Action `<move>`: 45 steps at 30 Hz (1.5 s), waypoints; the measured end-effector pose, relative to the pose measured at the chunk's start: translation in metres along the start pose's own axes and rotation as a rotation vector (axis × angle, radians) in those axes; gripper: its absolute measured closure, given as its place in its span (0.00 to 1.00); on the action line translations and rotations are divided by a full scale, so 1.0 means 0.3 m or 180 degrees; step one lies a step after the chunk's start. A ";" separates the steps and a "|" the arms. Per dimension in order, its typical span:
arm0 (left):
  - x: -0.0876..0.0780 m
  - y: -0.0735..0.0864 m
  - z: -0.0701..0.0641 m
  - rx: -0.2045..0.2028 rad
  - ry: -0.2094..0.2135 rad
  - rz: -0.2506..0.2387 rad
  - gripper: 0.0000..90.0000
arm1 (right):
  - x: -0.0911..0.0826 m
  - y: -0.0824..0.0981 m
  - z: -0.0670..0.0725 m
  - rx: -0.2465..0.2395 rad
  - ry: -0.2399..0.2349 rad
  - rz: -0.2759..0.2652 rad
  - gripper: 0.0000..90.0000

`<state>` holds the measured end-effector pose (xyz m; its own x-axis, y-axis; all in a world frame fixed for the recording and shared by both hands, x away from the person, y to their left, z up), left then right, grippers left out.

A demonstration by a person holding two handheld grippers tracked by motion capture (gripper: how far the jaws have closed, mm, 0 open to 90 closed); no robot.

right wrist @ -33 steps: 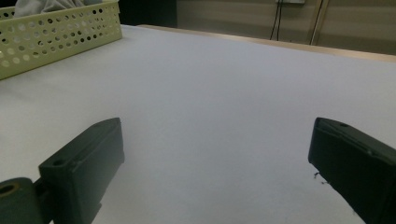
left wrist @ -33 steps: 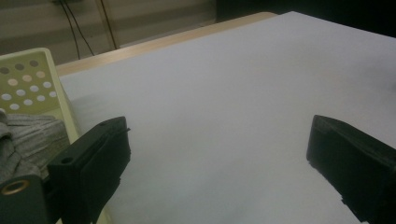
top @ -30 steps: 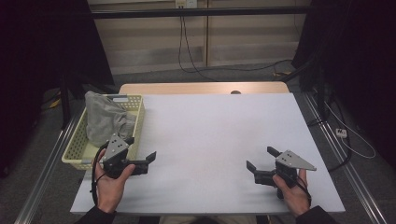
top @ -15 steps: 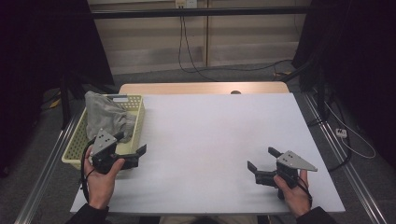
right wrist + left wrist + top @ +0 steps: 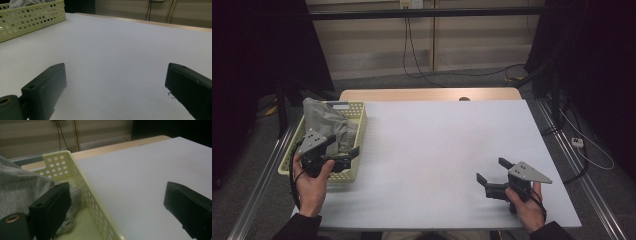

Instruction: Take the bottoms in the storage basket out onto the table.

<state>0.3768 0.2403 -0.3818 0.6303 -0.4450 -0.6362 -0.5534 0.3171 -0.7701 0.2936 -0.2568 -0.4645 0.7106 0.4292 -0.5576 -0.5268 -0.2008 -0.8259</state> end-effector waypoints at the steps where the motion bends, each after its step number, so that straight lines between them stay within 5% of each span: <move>1: 0.001 -0.001 0.007 -0.0009 -0.0008 0.0014 0.08 | 0.000 0.000 0.000 0.0000 0.0000 0.0000 0.04; 12: 0.034 -0.014 0.053 -0.0052 -0.0008 0.0047 0.06 | -0.003 0.002 -0.001 -0.0017 0.0010 0.0005 0.03; 15: 0.040 -0.016 0.061 -0.0011 -0.0103 0.0049 0.05 | -0.003 0.002 -0.001 -0.0016 0.0009 0.0006 0.03; 22: 0.053 -0.032 0.085 -0.0126 -0.0124 0.0092 0.06 | 0.000 0.001 0.000 -0.0013 0.0022 0.0014 0.03; 35: 0.101 -0.068 0.185 -0.0210 -0.0171 0.0387 0.06 | 0.007 -0.001 0.002 -0.0028 -0.0014 0.0032 0.03; 42: 0.118 -0.093 0.236 -0.0090 -0.0367 0.0497 0.06 | 0.009 -0.001 0.003 -0.0039 -0.0022 0.0045 0.03; 45: 0.126 -0.101 0.257 -0.0146 -0.0405 0.0468 0.07 | 0.010 -0.001 0.004 -0.0060 -0.0011 0.0057 0.03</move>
<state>0.4592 0.2784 -0.3861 0.6030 -0.2864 -0.7445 -0.6670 0.3310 -0.6675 0.2953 -0.2545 -0.4659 0.6995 0.4282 -0.5721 -0.5307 -0.2250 -0.8172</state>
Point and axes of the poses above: each handheld gripper's, and its own axes: x roughly forward along the jaws, y roughly out of its underside, z roughly to its left, the point moved 2 cm from there along x, roughly forward along the jaws, and after that the axes turned 14 degrees about z, right-handed, at the moved point
